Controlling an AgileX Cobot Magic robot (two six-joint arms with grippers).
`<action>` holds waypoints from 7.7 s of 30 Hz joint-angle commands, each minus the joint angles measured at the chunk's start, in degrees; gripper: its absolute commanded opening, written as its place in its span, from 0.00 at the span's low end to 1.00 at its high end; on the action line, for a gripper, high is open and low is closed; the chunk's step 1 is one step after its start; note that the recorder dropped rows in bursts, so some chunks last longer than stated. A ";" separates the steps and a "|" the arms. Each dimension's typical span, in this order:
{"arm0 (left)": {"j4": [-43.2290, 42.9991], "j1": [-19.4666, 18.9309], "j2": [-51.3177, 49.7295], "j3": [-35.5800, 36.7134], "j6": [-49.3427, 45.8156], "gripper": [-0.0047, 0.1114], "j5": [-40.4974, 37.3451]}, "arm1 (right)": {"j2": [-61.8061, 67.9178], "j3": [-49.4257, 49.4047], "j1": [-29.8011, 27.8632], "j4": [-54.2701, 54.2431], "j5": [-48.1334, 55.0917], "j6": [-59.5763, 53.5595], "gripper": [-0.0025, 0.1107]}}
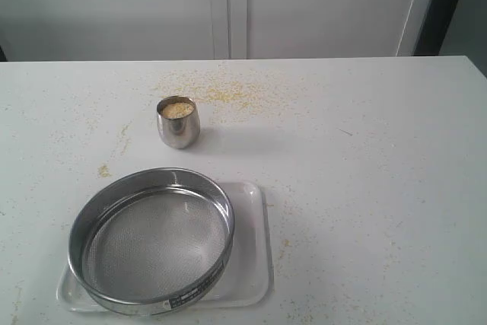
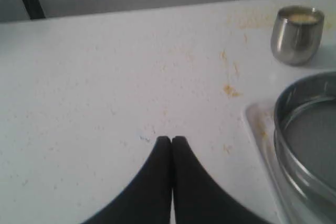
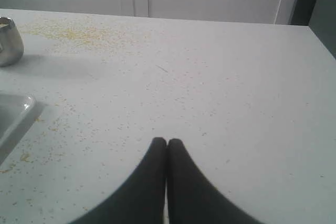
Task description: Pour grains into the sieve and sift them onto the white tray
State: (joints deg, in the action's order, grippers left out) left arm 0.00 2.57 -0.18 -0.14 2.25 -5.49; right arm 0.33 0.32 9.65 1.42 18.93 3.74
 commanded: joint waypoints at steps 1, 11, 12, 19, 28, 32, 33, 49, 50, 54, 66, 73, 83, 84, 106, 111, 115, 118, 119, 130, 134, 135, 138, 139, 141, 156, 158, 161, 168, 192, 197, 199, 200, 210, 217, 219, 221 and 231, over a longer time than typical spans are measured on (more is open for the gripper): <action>1.52 0.18 0.18 0.14 1.06 0.04 7.35 | -0.33 -0.32 -0.46 0.13 -0.56 -0.01 0.02; 4.13 0.18 0.18 0.14 11.23 0.04 17.88 | -0.33 -0.32 -0.46 0.13 -0.56 -0.01 0.02; 4.13 0.18 0.18 0.14 12.51 0.04 20.70 | -0.33 -0.32 -0.46 0.13 -0.56 -0.01 0.02; 4.26 0.18 0.18 -1.11 13.40 0.04 30.63 | -0.33 -0.32 -0.46 0.13 -0.56 -0.01 0.02; 7.01 0.18 -10.37 -10.25 13.51 0.04 29.58 | -0.33 -0.32 -0.46 0.13 -0.56 -0.01 0.02; 4.45 0.18 -17.68 -15.42 11.29 0.04 30.43 | -0.33 -0.32 -0.46 0.13 -0.56 -0.01 0.02; 3.67 0.18 -19.72 -16.50 10.54 0.04 30.73 | -0.33 -0.32 -0.46 0.13 -0.56 -0.01 0.02; -7.40 0.18 -44.45 -28.63 16.00 0.04 38.70 | -0.33 -0.32 -0.46 0.13 -0.56 -0.01 0.02; -7.67 0.18 -46.03 -28.63 15.98 0.04 40.53 | -0.33 -0.32 -0.46 0.13 -0.56 -0.01 0.02; -9.83 0.18 -52.05 -28.63 17.53 0.04 44.99 | -0.33 -0.32 -0.46 0.13 -0.56 -0.01 0.02; -17.21 0.18 -68.70 -28.63 22.26 0.04 64.47 | -0.33 -0.32 -0.46 0.13 -0.56 -0.01 0.02; -30.58 0.18 -76.22 -33.52 23.52 0.04 65.75 | -0.33 -0.32 -0.46 0.13 -0.56 -0.01 0.02; -36.86 0.52 -84.47 -39.97 29.34 0.55 67.34 | -0.33 -0.32 -0.46 0.13 -0.56 -0.01 0.02; -36.86 0.67 -85.20 -40.31 29.34 0.65 67.99 | -0.33 -0.32 -0.46 0.13 -0.56 -0.01 0.02; -39.28 13.01 -106.14 -53.68 31.79 0.94 71.41 | -0.33 -0.32 -0.46 0.13 -0.56 -0.01 0.02; -41.07 13.01 -112.65 -57.38 33.75 0.94 74.64 | -0.33 -0.32 -0.46 0.13 -0.56 -0.01 0.02; -41.43 13.01 -116.24 -59.29 33.75 0.94 75.45 | -0.33 -0.32 -0.46 0.13 -0.56 -0.01 0.02; -42.95 13.01 -118.23 -60.82 33.75 0.94 75.45 | -0.33 -0.32 -0.46 0.13 -0.56 -0.01 0.02; -43.10 13.01 -118.75 -61.28 33.75 0.94 75.45 | -0.33 -0.32 -0.46 0.13 -0.56 -0.01 0.02; -43.82 12.78 -123.17 -65.28 33.86 0.94 73.77 | -0.33 -0.32 -0.46 0.13 -0.56 -0.01 0.02; -43.58 12.67 -123.74 -65.26 33.51 0.94 73.35 | -0.33 -0.32 -0.46 0.13 -0.56 -0.01 0.02; -43.43 12.56 -124.22 -65.26 33.51 0.94 73.21 | -0.33 -0.32 -0.46 0.13 -0.56 -0.01 0.02; -43.15 12.07 -124.96 -65.26 33.61 0.94 73.17 | -0.33 -0.32 -0.46 0.13 -0.56 -0.01 0.02; -42.91 11.93 -125.23 -65.26 33.61 0.94 73.49 | -0.33 -0.32 -0.46 0.13 -0.56 -0.01 0.02; -42.64 11.71 -125.79 -65.26 33.61 0.94 73.39 | -0.33 -0.32 -0.46 0.13 -0.56 -0.01 0.02; -41.42 11.71 -128.20 -67.23 31.92 0.94 72.20 | -0.33 -0.32 -0.46 0.13 -0.56 -0.01 0.02; -41.55 11.82 -128.55 -67.86 32.28 0.94 71.83 | -0.33 -0.32 -0.46 0.13 -0.56 -0.01 0.02; -41.45 11.82 -128.55 -67.95 32.10 0.94 71.46 | -0.33 -0.32 -0.46 0.13 -0.56 -0.01 0.02; -42.32 11.82 -128.55 -67.95 31.16 0.94 68.72 | -0.33 -0.32 -0.46 0.13 -0.56 -0.01 0.02; -42.51 13.27 -128.55 -67.95 31.03 0.94 67.39 | -0.33 -0.32 -0.46 0.13 -0.56 -0.01 0.02; -40.71 13.50 -128.55 -67.95 30.94 0.94 67.14 | -0.33 -0.32 -0.46 0.13 -0.56 -0.01 0.02; -40.56 13.50 -128.55 -67.95 30.94 0.94 67.14 | -0.33 -0.32 -0.46 0.13 -0.56 -0.01 0.02; -40.56 13.50 -128.55 -67.95 30.94 0.94 66.86 | -0.33 -0.32 -0.46 0.13 -0.56 -0.01 0.02; -40.28 13.50 -130.45 -69.18 30.94 0.94 66.44 | -0.33 -0.32 -0.46 0.13 -0.56 -0.01 0.02; -40.38 13.50 -130.45 -69.18 30.53 0.94 66.24 | -0.33 -0.32 -0.46 0.13 -0.56 -0.01 0.02; -40.38 13.50 -130.45 -69.18 30.53 0.92 66.09 | -0.33 -0.32 -0.46 0.13 -0.56 -0.01 0.02; -40.52 13.50 -130.45 -69.18 30.40 0.85 65.76 | -0.33 -0.32 -0.46 0.13 -0.56 -0.01 0.02; -41.41 13.50 -130.45 -69.18 29.12 0.04 65.21 | -0.33 -0.32 -0.46 0.13 -0.56 -0.01 0.02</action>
State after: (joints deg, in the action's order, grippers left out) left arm -40.82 15.88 -130.65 -69.15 32.21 60.41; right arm 0.33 0.32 9.65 1.42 18.93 3.74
